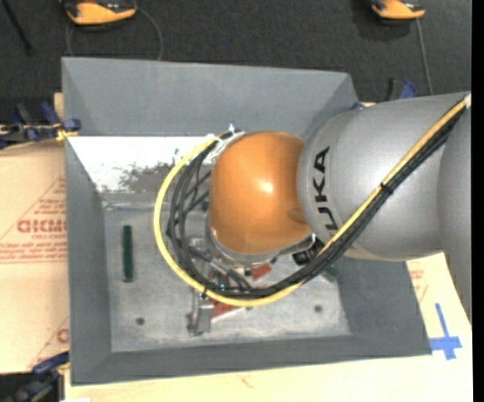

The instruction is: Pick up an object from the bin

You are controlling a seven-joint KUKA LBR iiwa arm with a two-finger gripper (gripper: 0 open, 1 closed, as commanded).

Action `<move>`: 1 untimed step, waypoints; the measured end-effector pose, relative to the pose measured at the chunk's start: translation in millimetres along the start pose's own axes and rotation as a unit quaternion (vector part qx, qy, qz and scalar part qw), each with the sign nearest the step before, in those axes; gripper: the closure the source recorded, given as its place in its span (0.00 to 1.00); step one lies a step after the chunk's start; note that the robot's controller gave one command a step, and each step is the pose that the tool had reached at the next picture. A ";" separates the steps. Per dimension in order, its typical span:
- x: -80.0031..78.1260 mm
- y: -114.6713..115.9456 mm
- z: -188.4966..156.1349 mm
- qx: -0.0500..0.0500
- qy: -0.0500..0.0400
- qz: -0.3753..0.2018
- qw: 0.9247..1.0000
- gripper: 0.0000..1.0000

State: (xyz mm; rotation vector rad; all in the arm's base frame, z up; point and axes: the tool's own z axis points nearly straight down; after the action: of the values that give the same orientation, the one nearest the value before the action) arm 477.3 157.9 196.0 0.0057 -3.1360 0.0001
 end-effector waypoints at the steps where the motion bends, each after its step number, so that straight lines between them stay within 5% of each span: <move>1: -37.0 -47.2 129.5 0.001 -0.001 -0.066 0.998 0.00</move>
Offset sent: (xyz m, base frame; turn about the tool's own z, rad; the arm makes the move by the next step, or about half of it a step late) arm 0.0363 -0.0439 -0.1260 -0.1341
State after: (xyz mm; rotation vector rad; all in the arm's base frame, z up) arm 513.7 110.8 66.3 0.2114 -3.1316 0.0034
